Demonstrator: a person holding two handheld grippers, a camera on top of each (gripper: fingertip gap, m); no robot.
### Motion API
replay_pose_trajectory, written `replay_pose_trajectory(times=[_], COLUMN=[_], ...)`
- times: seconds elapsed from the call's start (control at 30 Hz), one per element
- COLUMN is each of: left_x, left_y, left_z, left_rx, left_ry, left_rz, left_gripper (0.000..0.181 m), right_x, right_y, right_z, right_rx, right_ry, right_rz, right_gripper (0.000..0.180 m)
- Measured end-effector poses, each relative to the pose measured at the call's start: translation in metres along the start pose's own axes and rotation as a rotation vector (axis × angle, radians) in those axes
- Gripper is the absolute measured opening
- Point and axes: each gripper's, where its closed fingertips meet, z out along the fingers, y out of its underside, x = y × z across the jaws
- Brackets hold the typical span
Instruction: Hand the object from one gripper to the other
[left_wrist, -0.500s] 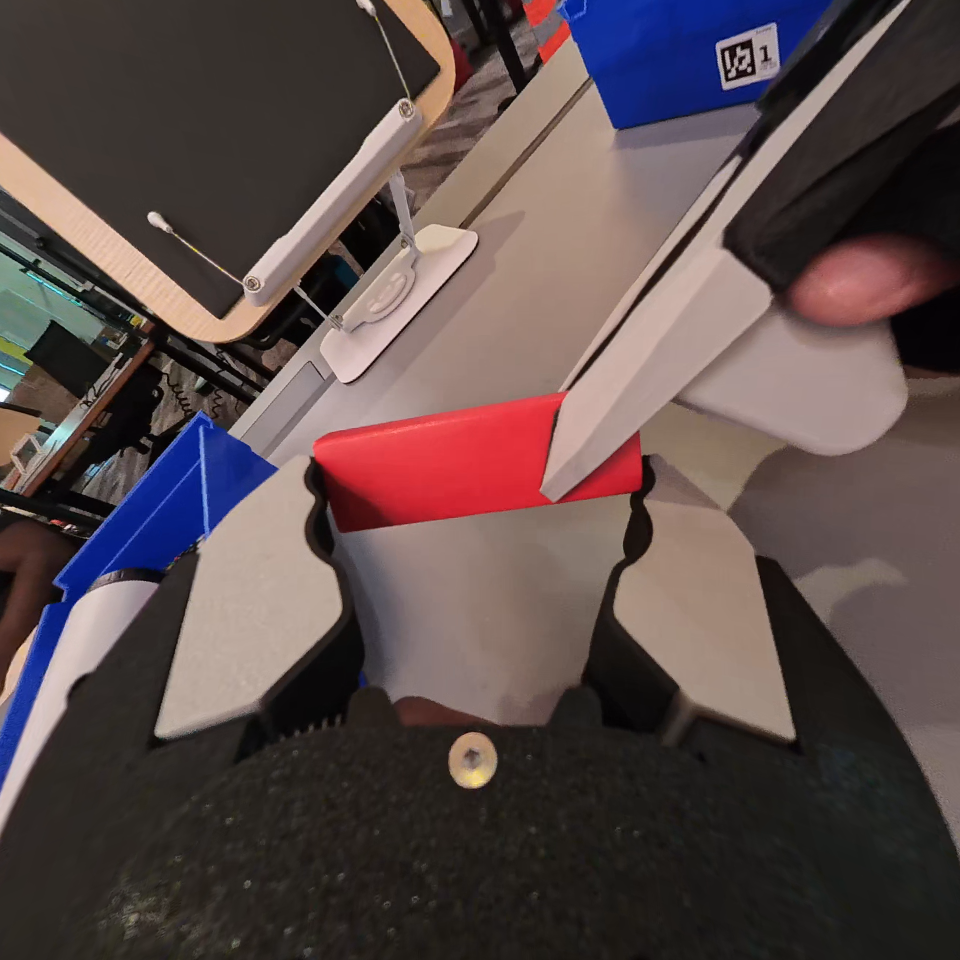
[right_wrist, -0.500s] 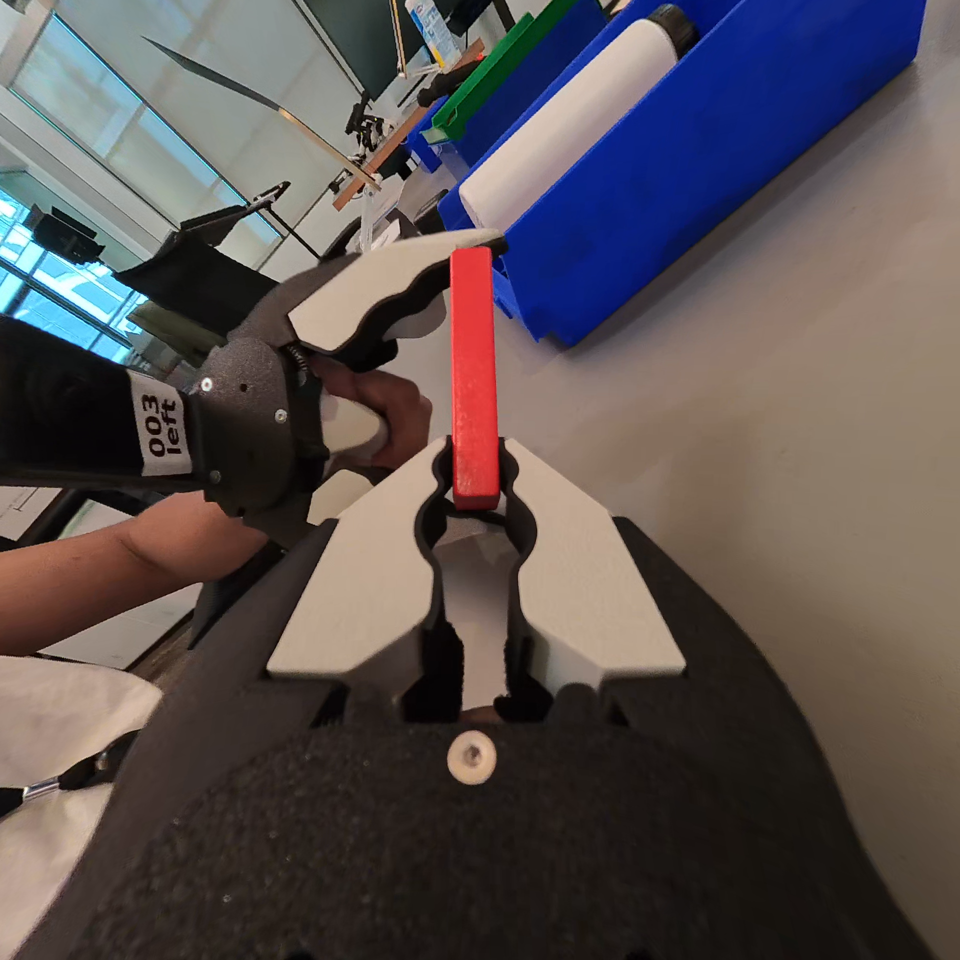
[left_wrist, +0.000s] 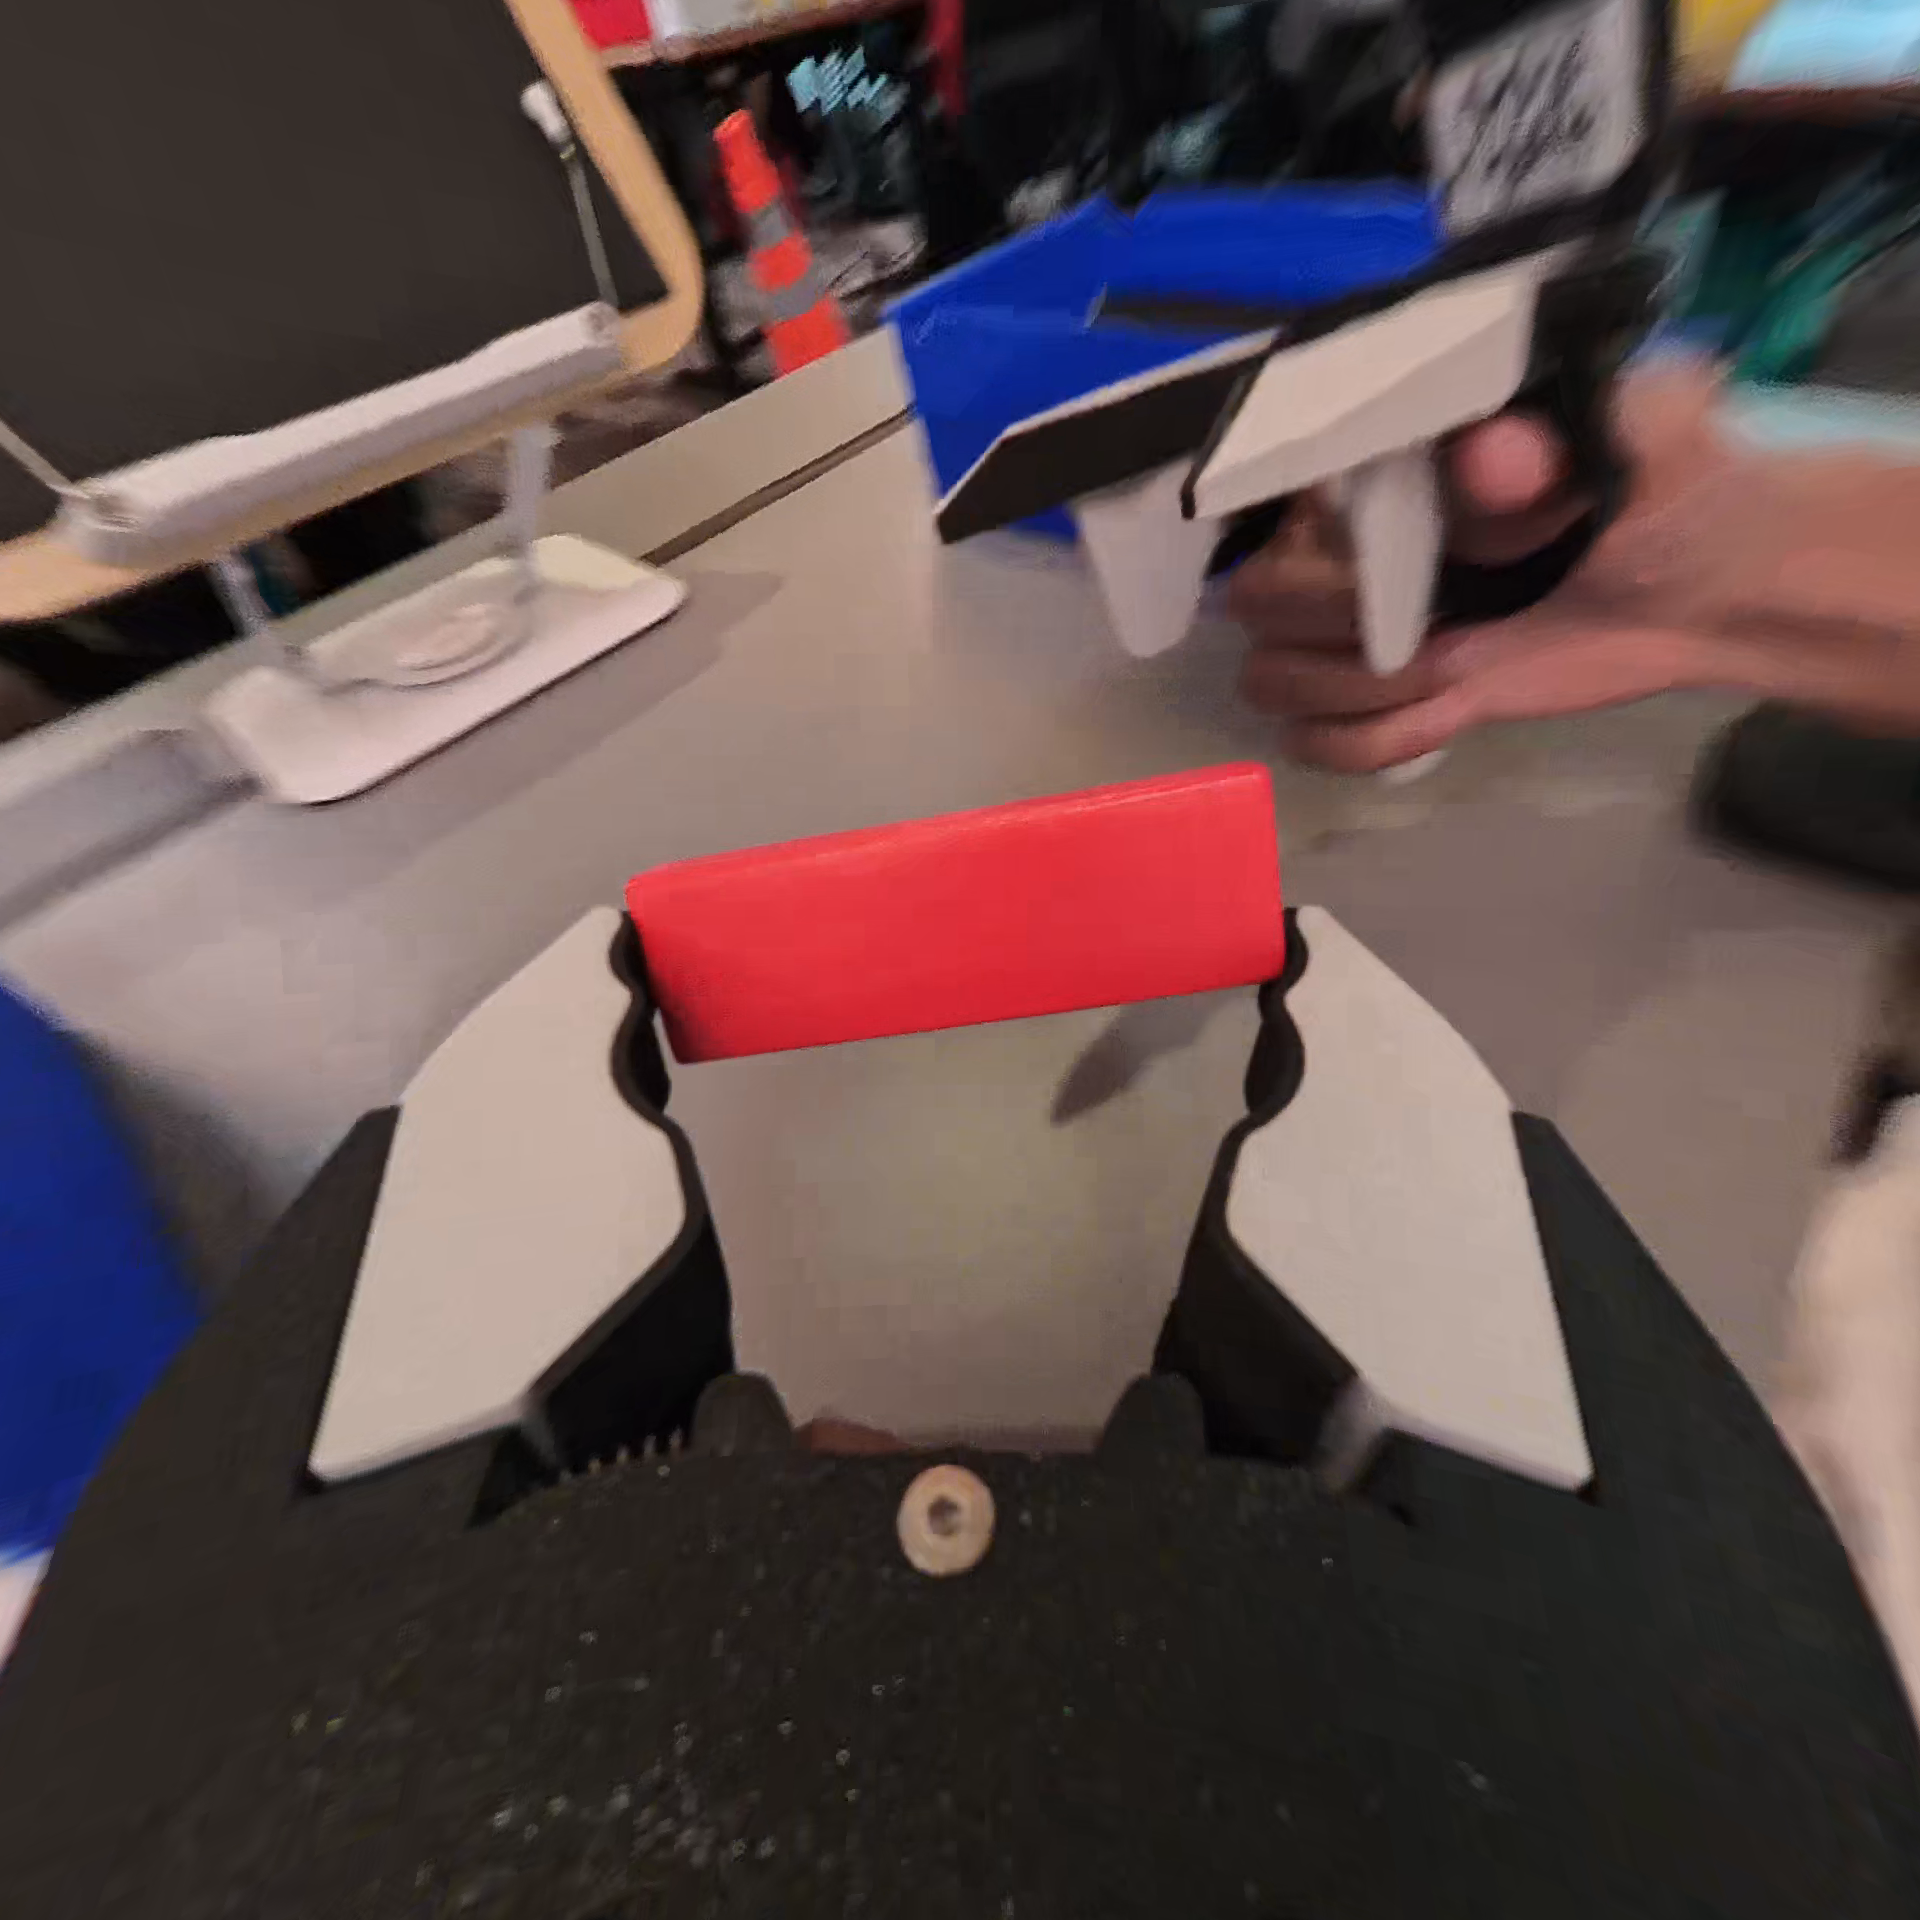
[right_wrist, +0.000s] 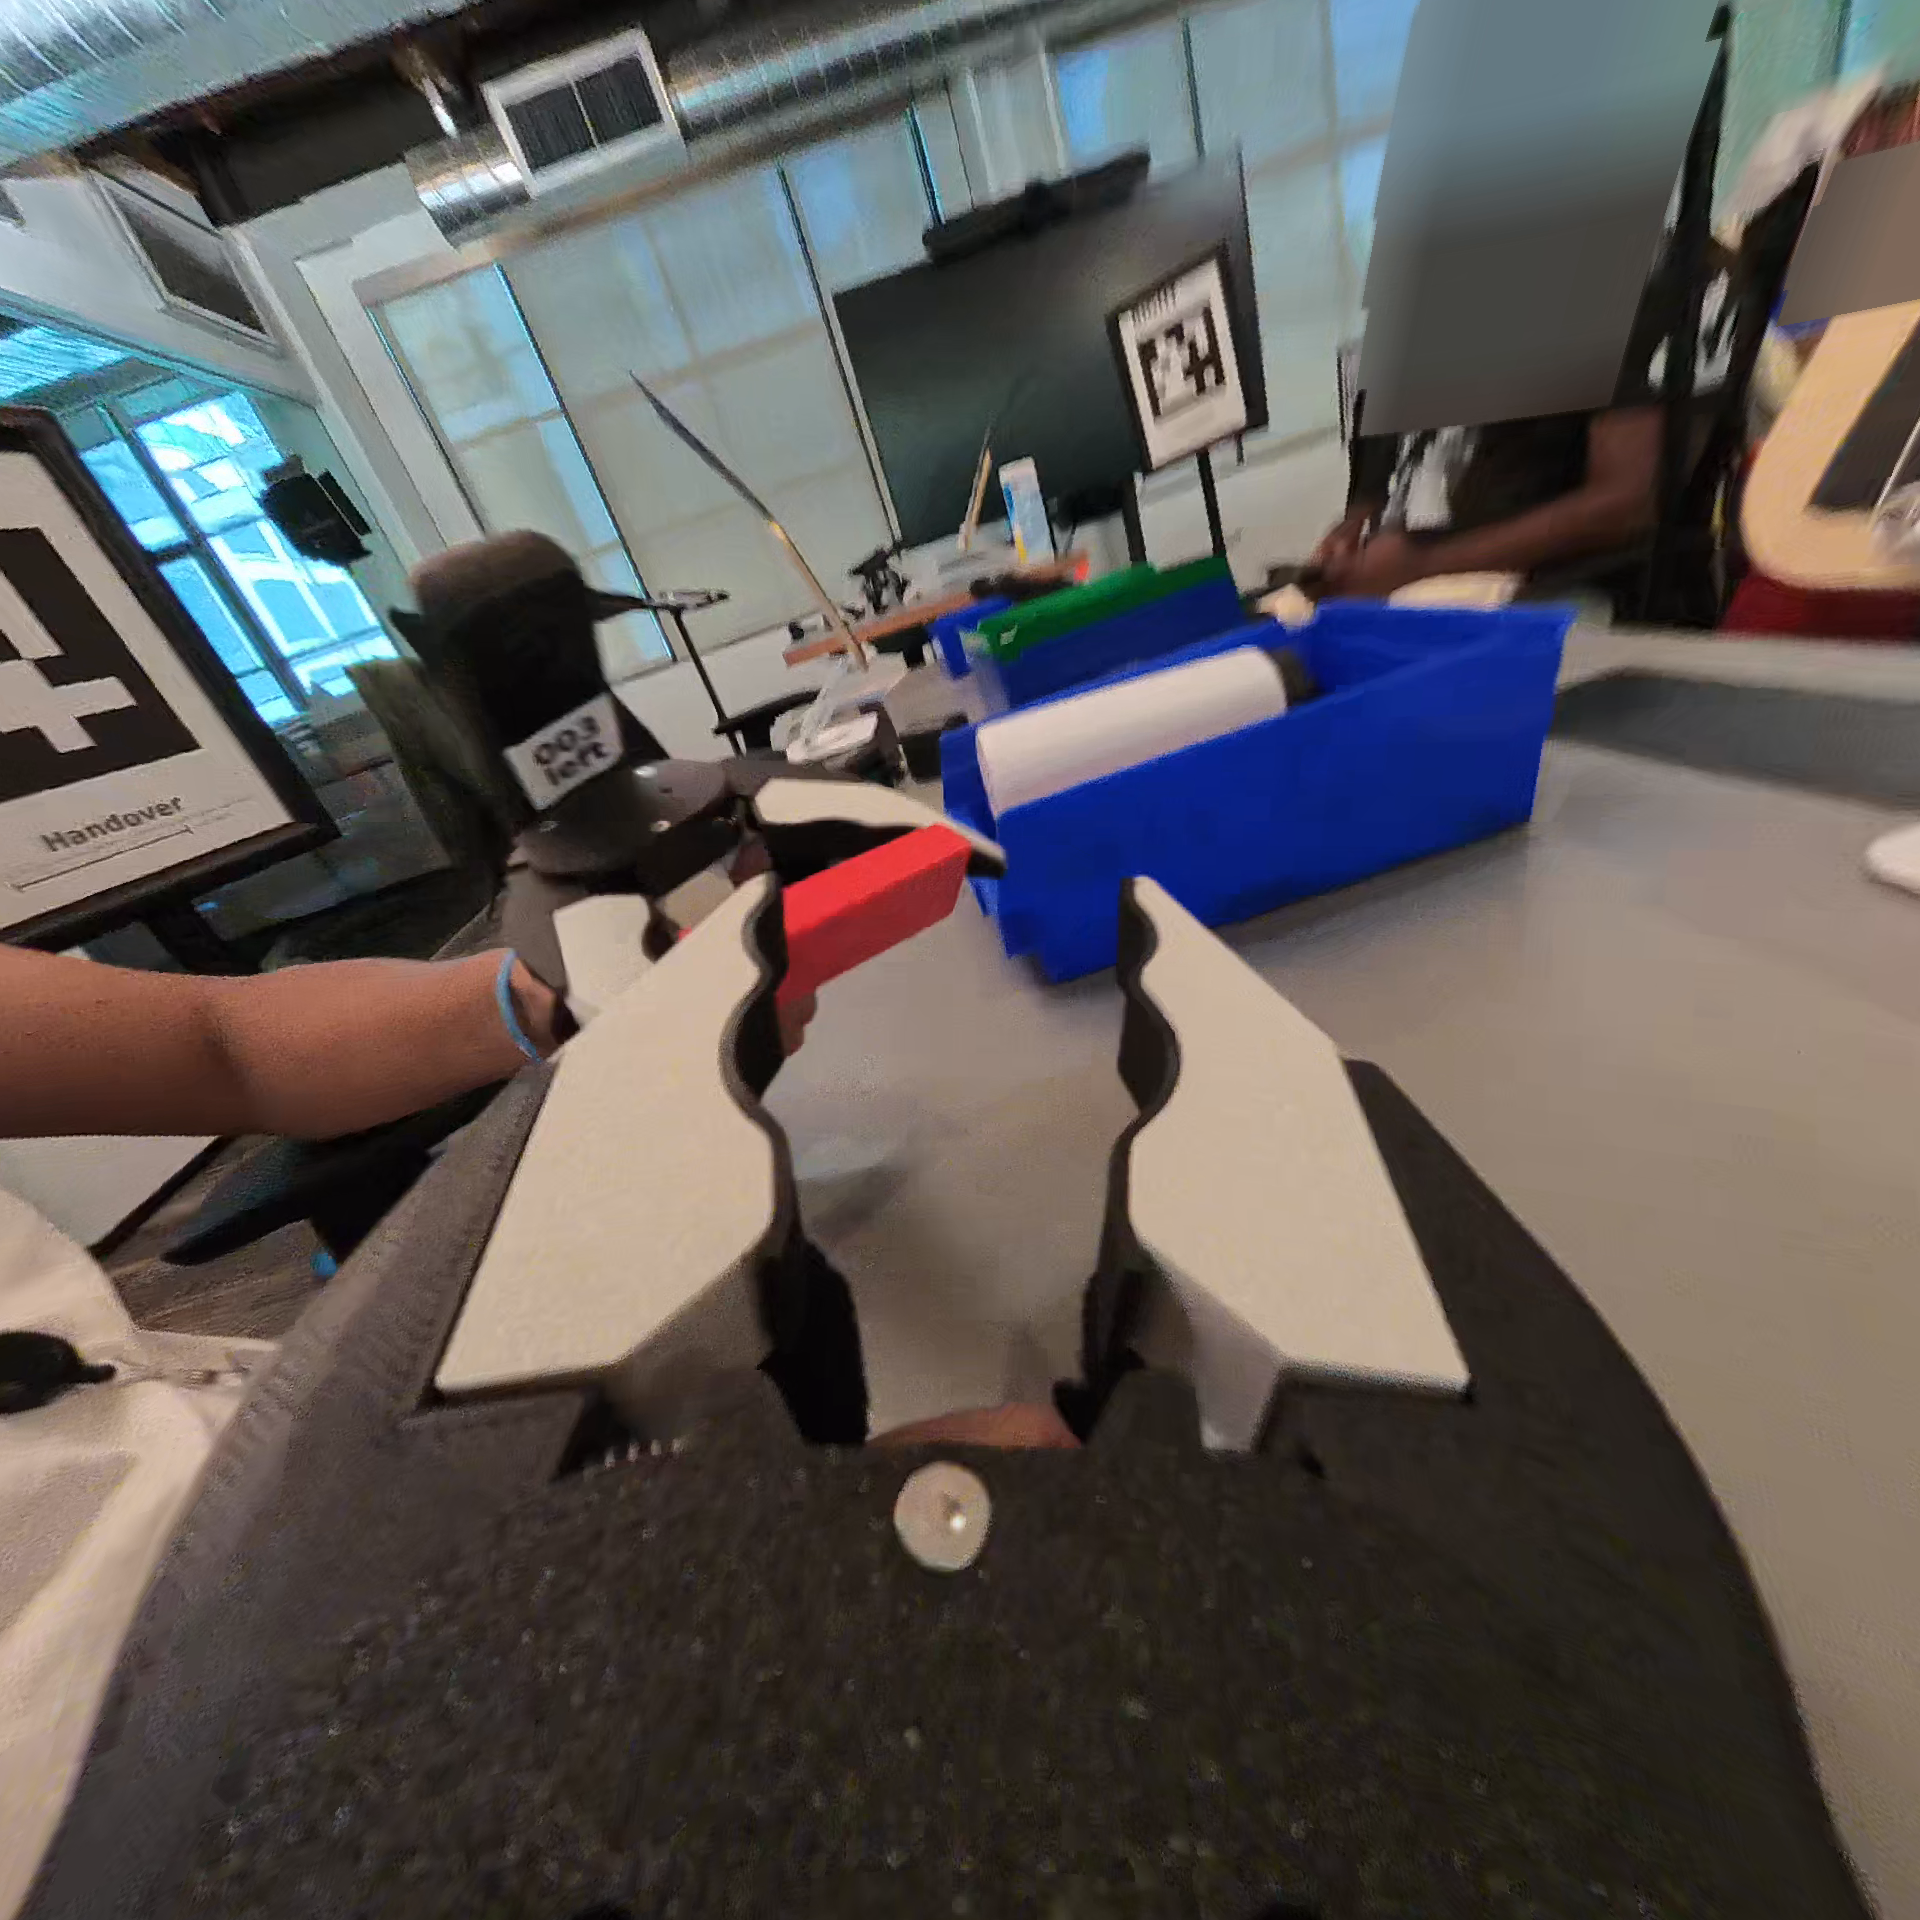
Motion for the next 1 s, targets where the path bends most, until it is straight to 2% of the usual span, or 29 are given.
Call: replay_pose_trajectory(times=[0.1, 0.17, 0.23, 0.33, 0.4, 0.57, 0.67, 0.9, 1.0], left_x=[0.026, 0.037, 0.049, 0.064, 0.067, 0.063, 0.064, 0.06, 0.063], left_y=[-0.02, -0.028, -0.032, -0.036, -0.039, -0.038, -0.035, -0.03, -0.028], left_z=[-0.012, -0.019, -0.023, -0.029, -0.03, -0.026, -0.022, -0.019, -0.016], left_rx=[0.122, 0.166, 0.17, 0.162, 0.159, 0.165, 0.149, 0.143, 0.127], left_ry=[0.289, 0.418, 0.55, 0.714, 0.782, 0.802, 0.794, 0.777, 0.776], left_rz=[-0.223, -0.34, -0.445, -0.58, -0.674, -0.793, -0.813, -0.849, -0.847], left_gripper=[0.11, 0.11, 0.11, 0.11, 0.11, 0.11, 0.11, 0.11, 0.11], right_x=[-0.009, -0.029, -0.052, -0.076, -0.079, -0.083, -0.086, -0.082, -0.081], right_y=[-0.011, -0.011, -0.003, 0.018, 0.02, 0.012, 0.015, 0.019, 0.022], right_z=[-0.01, -0.007, 0.0, 0.013, 0.021, 0.028, 0.029, 0.031, 0.034], right_rx=[0.074, 0.069, 0.036, -0.084, -0.105, -0.065, -0.058, -0.072, -0.085], right_ry=[-0.079, -0.168, -0.229, -0.254, -0.182, 0.008, 0.031, 0.043, 0.054], right_rz=[-0.024, -0.048, -0.146, -0.308, -0.465, -0.798, -0.87, -0.837, -0.826], right_gripper=[0.073, 0.082, 0.082, 0.082, 0.082, 0.049, 0.032, 0.03, 0.034])
